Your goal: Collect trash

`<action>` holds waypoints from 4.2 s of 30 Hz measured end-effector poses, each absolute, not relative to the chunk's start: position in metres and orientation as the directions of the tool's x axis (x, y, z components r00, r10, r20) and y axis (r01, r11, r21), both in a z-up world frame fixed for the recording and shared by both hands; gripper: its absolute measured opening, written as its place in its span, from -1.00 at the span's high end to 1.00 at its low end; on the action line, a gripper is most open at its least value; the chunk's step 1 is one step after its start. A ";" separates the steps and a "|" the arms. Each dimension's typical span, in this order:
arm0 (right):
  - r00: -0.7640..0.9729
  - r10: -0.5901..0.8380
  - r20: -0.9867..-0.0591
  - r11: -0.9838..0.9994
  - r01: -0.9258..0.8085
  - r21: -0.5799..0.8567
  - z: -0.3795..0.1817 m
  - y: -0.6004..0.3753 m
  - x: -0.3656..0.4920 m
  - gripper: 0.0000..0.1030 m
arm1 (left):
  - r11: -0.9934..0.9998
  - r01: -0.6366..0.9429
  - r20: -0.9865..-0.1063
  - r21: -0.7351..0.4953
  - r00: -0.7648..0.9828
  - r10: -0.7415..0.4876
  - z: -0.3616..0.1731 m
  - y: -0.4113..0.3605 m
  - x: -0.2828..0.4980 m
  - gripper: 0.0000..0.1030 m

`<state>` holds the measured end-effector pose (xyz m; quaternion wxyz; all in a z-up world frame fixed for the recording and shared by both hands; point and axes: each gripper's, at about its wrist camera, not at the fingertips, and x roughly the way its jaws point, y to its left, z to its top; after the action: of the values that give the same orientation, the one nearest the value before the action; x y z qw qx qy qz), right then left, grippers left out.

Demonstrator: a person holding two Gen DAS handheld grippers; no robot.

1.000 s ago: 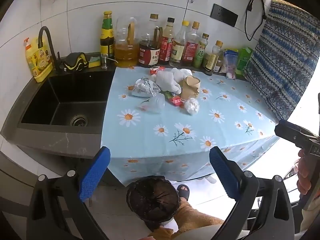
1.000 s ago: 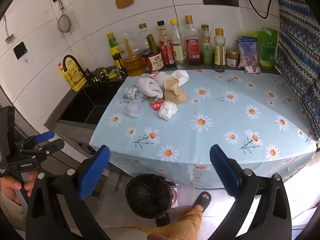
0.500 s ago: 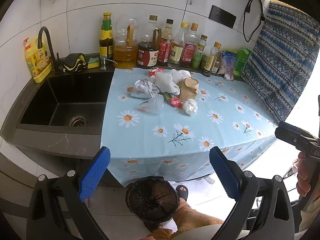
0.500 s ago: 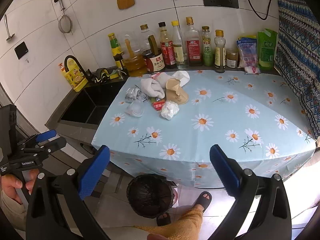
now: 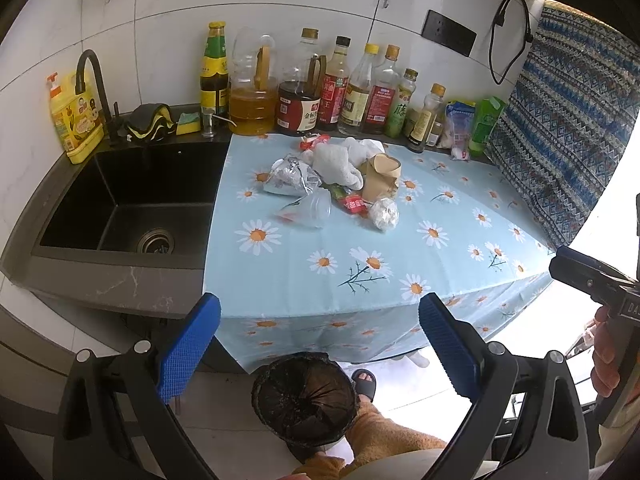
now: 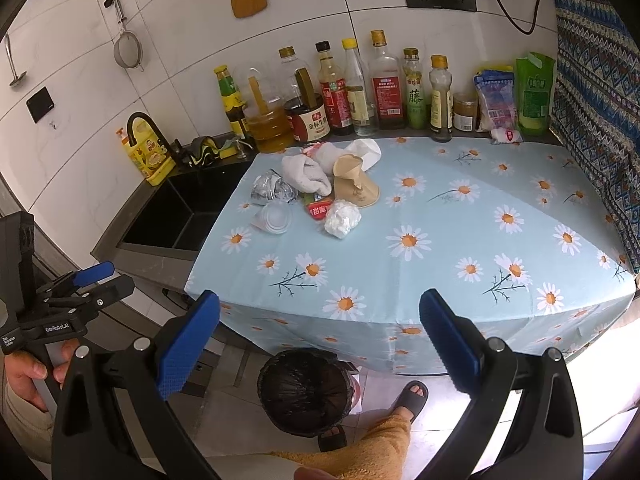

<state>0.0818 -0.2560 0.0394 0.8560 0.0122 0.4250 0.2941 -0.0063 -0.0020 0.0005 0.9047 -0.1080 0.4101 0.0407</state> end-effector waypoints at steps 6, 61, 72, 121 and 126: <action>0.462 0.510 -0.726 0.831 -0.483 0.276 0.036 -0.253 0.084 -0.92 | 0.972 -0.166 -0.753 -0.167 0.658 -0.017 -0.001 0.001 -0.006 -0.87; 0.348 0.545 -0.763 0.804 -0.473 0.359 0.008 -0.227 0.129 -0.92 | 0.966 -0.194 -0.779 -0.168 0.627 -0.009 -0.021 0.029 0.038 -0.87; 0.220 0.534 -0.817 0.771 -0.524 0.363 -0.048 -0.188 0.213 -0.79 | 0.961 -0.228 -0.839 -0.153 0.545 -0.004 -0.068 0.040 0.116 -0.87; 0.016 0.537 -0.844 0.713 -0.543 0.443 -0.124 -0.163 0.307 0.04 | 0.972 -0.111 -0.901 -0.210 0.409 -0.148 -0.160 0.048 0.253 -0.52; 0.023 0.535 -0.845 0.719 -0.539 0.440 -0.124 -0.167 0.303 0.04 | 0.972 -0.117 -0.895 -0.203 0.424 -0.136 -0.156 0.050 0.250 -0.52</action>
<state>0.3029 -0.1675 -0.1240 0.7152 -0.0018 0.5897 0.3751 0.2504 0.0503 -0.1563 0.8356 -0.1176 0.5366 -0.0057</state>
